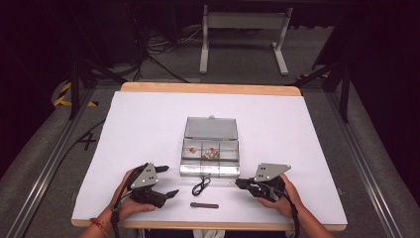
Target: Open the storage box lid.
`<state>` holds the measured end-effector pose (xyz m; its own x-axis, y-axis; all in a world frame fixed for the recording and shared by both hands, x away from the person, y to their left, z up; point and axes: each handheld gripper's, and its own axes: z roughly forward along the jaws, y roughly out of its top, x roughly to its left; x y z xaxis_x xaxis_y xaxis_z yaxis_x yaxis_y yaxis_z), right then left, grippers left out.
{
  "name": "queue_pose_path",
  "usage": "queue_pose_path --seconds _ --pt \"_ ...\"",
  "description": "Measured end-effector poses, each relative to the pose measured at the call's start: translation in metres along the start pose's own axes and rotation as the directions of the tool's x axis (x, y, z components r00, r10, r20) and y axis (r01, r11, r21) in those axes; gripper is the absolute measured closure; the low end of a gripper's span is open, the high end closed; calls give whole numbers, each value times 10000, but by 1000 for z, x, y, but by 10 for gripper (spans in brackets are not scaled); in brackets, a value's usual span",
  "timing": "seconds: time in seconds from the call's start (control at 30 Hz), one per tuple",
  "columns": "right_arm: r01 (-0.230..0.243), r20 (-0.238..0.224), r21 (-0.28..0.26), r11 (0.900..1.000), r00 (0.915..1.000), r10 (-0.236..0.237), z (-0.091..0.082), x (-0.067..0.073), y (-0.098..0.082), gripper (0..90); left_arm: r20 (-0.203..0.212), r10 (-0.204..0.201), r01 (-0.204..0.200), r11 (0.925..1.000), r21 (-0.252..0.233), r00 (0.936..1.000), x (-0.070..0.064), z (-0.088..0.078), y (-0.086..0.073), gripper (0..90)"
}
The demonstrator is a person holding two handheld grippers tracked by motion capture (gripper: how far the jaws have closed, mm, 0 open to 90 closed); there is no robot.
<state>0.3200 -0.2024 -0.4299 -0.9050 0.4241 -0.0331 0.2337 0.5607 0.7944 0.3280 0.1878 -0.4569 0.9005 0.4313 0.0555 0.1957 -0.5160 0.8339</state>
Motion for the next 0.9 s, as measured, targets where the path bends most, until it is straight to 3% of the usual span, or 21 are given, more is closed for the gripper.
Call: queue_pose_path --seconds 0.1,0.37,0.47,0.67,0.83,0.9 --pt "34 50 -152 9999 10000 -33 -3 1 4 864 64 -221 221 9997 -108 9997 2 -1 -1 168" --pt "135 85 -398 9991 9999 -132 -5 2 11 865 28 -293 294 9990 -323 9996 3 -3 -1 168" --pt "204 162 -422 9989 9997 -197 -5 2 14 865 -90 -193 189 9990 -414 9998 4 -5 -1 168" --pt "211 299 -554 9982 9994 -194 -7 0 19 865 -250 -365 344 9962 -804 9990 8 -8 1 168" --pt "247 471 -589 9980 9986 -220 -6 -4 22 865 -435 -228 195 9971 -736 9988 8 -6 1 167" --pt "265 503 -613 9978 9985 -234 -5 -6 24 865 -480 -346 310 9968 -743 9982 9 -6 0 167"
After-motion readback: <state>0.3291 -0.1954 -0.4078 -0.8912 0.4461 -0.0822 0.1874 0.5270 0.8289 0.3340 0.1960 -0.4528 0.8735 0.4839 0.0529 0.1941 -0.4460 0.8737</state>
